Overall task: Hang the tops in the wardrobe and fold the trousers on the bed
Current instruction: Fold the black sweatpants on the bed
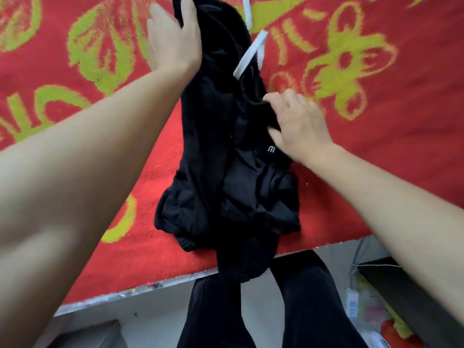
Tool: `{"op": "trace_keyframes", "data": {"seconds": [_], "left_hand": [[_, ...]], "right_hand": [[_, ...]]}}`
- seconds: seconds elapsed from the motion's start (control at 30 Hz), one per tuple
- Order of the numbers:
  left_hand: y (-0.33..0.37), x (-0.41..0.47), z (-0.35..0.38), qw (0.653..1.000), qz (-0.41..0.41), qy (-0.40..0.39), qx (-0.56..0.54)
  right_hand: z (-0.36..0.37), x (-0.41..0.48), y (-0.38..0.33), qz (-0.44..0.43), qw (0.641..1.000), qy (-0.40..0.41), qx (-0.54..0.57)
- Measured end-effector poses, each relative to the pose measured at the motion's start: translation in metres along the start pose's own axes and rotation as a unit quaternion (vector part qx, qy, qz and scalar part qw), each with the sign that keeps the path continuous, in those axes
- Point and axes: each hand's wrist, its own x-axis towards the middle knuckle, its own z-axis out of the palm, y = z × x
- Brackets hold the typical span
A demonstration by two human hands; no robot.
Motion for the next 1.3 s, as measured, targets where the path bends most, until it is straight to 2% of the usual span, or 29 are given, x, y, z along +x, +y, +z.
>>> {"op": "trace_keyframes", "data": {"seconds": [0.07, 0.1, 0.17, 0.2, 0.23, 0.3, 0.37, 0.4, 0.43, 0.5, 0.53, 0.6, 0.67, 0.73, 0.8, 0.87, 0.9, 0.97, 1.03, 1.07, 1.13, 1.2, 1.23, 1.3], "left_hand": [[0.007, -0.004, 0.008, 0.99, -0.101, -0.075, -0.061], [0.008, -0.015, 0.01, 0.983, -0.12, -0.124, -0.059], [-0.002, -0.039, 0.017, 0.972, -0.105, -0.206, -0.029], [-0.01, -0.047, 0.021, 0.972, -0.078, -0.223, -0.014], [-0.018, -0.051, 0.024, 0.974, -0.047, -0.219, -0.012], [-0.034, -0.059, 0.026, 0.985, -0.021, -0.162, -0.057], [-0.038, -0.08, 0.021, 0.983, -0.06, -0.099, -0.139], [-0.037, -0.093, 0.02, 0.978, -0.088, -0.096, -0.163], [-0.035, -0.106, 0.019, 0.975, -0.101, -0.118, -0.157], [-0.038, -0.128, 0.021, 0.976, -0.071, -0.195, -0.059], [-0.042, -0.134, 0.024, 0.973, -0.048, -0.227, 0.004], [-0.048, -0.138, 0.031, 0.965, -0.028, -0.253, 0.065], [-0.049, -0.14, 0.035, 0.964, -0.041, -0.261, 0.042], [-0.047, -0.14, 0.037, 0.962, -0.05, -0.269, 0.003], [-0.049, -0.14, 0.037, 0.961, -0.042, -0.271, -0.022], [-0.051, -0.143, 0.034, 0.962, -0.027, -0.271, -0.031], [-0.054, -0.144, 0.033, 0.962, -0.02, -0.269, -0.03], [-0.058, -0.147, 0.031, 0.965, -0.006, -0.262, -0.021], [-0.062, -0.151, 0.025, 0.966, 0.009, -0.259, -0.01], [-0.065, -0.151, 0.019, 0.966, 0.017, -0.26, -0.003], [-0.075, -0.149, 0.002, 0.965, 0.032, -0.26, 0.028], [-0.086, -0.142, -0.027, 0.966, 0.036, -0.247, 0.065], [-0.09, -0.137, -0.044, 0.969, 0.034, -0.232, 0.076], [-0.087, -0.125, -0.083, 0.978, 0.037, -0.186, 0.089]], "right_hand": [[0.01, -0.024, -0.009, -0.013, 0.997, -0.049, 0.053], [0.012, -0.033, -0.011, -0.018, 0.993, -0.082, 0.088], [0.01, -0.042, -0.007, -0.017, 0.977, -0.145, 0.153], [0.006, -0.041, -0.003, -0.004, 0.967, -0.17, 0.19], [0.0, -0.037, 0.0, 0.014, 0.954, -0.194, 0.228], [-0.011, -0.025, 0.009, 0.029, 0.936, -0.242, 0.253], [-0.02, -0.012, 0.014, 0.02, 0.93, -0.296, 0.216], [-0.023, -0.008, 0.015, 0.025, 0.923, -0.321, 0.211], [-0.026, -0.005, 0.016, 0.039, 0.911, -0.342, 0.226], [-0.032, 0.003, 0.017, 0.096, 0.877, -0.369, 0.294], [-0.036, 0.007, 0.019, 0.127, 0.867, -0.367, 0.313], [-0.044, 0.018, 0.027, 0.173, 0.887, -0.328, 0.274], [-0.054, 0.035, 0.035, 0.179, 0.943, -0.258, 0.113], [-0.066, 0.059, 0.031, 0.187, 0.972, -0.145, 0.005], [-0.076, 0.088, 0.007, 0.183, 0.982, -0.023, 0.034], [-0.079, 0.12, -0.031, 0.137, 0.984, 0.062, 0.094], [-0.079, 0.132, -0.053, 0.107, 0.983, 0.068, 0.136], [-0.076, 0.143, -0.096, 0.049, 0.987, -0.026, 0.149], [-0.067, 0.142, -0.125, -0.004, 0.989, -0.145, 0.021], [-0.059, 0.14, -0.129, -0.014, 0.986, -0.164, -0.036], [-0.056, 0.136, -0.125, 0.038, 0.993, -0.107, -0.034], [-0.072, 0.131, -0.109, 0.16, 0.984, -0.061, 0.056], [-0.086, 0.127, -0.101, 0.221, 0.965, -0.064, 0.128], [-0.123, 0.116, -0.091, 0.299, 0.904, -0.071, 0.297]]}}
